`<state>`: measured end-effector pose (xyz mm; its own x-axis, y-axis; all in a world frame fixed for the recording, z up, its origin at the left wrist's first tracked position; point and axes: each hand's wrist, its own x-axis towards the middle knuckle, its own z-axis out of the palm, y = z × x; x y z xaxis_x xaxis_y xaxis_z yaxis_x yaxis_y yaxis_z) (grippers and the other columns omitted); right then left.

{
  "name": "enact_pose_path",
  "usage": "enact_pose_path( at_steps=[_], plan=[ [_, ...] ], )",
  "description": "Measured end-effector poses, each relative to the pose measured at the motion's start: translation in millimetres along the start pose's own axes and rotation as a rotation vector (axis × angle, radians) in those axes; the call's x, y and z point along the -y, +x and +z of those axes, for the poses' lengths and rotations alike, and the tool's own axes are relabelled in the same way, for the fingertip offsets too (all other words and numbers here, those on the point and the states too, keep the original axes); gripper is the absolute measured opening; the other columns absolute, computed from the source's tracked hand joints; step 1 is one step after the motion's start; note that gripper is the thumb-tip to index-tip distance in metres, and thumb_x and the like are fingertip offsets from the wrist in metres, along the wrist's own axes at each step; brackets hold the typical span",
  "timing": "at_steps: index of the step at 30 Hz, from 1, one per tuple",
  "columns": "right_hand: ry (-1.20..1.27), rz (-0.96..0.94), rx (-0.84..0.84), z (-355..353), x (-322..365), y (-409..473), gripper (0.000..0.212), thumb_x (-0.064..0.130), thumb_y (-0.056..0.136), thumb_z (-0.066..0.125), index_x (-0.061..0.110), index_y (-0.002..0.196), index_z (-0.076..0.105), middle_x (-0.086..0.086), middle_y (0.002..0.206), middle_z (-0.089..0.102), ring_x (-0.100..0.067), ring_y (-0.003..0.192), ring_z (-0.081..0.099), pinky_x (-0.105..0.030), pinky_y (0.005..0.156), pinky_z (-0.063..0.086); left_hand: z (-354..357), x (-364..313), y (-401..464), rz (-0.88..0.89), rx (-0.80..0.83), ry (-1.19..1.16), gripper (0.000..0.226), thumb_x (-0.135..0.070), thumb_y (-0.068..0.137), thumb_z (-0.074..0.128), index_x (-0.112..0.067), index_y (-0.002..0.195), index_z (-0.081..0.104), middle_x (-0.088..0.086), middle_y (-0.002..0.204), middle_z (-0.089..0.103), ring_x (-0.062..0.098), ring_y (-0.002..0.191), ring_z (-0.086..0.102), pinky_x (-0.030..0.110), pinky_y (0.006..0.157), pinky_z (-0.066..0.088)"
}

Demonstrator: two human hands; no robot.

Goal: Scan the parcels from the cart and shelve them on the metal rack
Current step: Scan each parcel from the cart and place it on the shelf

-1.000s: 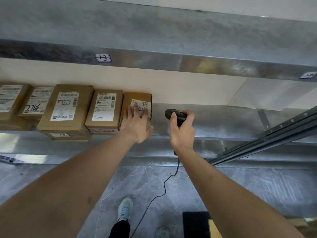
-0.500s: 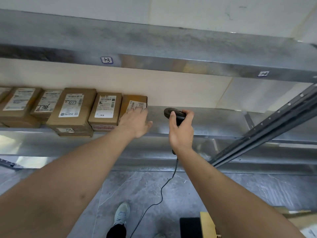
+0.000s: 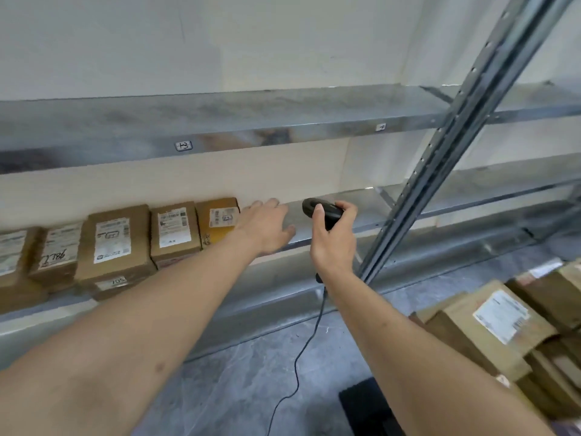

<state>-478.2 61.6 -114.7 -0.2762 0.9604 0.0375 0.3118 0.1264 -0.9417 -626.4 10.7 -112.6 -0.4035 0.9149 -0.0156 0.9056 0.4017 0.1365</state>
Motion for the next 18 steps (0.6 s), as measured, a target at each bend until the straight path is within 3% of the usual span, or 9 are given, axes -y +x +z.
enact_pose_path(
  at_steps=[5, 8, 18],
  plan=[
    [-0.017, 0.047, -0.235, -32, -2, -48, 0.032, 0.052, 0.105, 0.051, 0.032, 0.128, 0.041, 0.001, 0.114, 0.066, -0.024, 0.099, 0.064, -0.039, 0.084, 0.051, -6, -31, -23, 0.225, 0.05, 0.043, 0.054, -0.056, 0.101, 0.045, -0.02, 0.14, 0.057, 0.006, 0.144, 0.055, 0.035, 0.131, 0.051, 0.046, 0.103, 0.045],
    [-0.022, 0.075, -0.341, -59, -4, -76, 0.029, 0.053, 0.105, 0.05, 0.034, 0.125, 0.039, 0.004, 0.108, 0.064, -0.024, 0.097, 0.065, -0.04, 0.082, 0.051, -5, -56, -38, 0.349, 0.065, 0.051, 0.047, -0.055, 0.1, 0.047, -0.02, 0.128, 0.06, 0.007, 0.136, 0.059, 0.036, 0.124, 0.055, 0.046, 0.1, 0.046],
    [-0.059, 0.186, -0.652, -170, -38, -128, 0.031, 0.052, 0.105, 0.051, 0.033, 0.127, 0.041, 0.01, 0.104, 0.062, -0.023, 0.097, 0.063, -0.039, 0.084, 0.049, 5, -177, -64, 0.642, 0.103, 0.05, 0.056, -0.058, 0.1, 0.047, -0.02, 0.14, 0.057, 0.005, 0.139, 0.06, 0.035, 0.128, 0.056, 0.052, 0.105, 0.048]
  ],
)
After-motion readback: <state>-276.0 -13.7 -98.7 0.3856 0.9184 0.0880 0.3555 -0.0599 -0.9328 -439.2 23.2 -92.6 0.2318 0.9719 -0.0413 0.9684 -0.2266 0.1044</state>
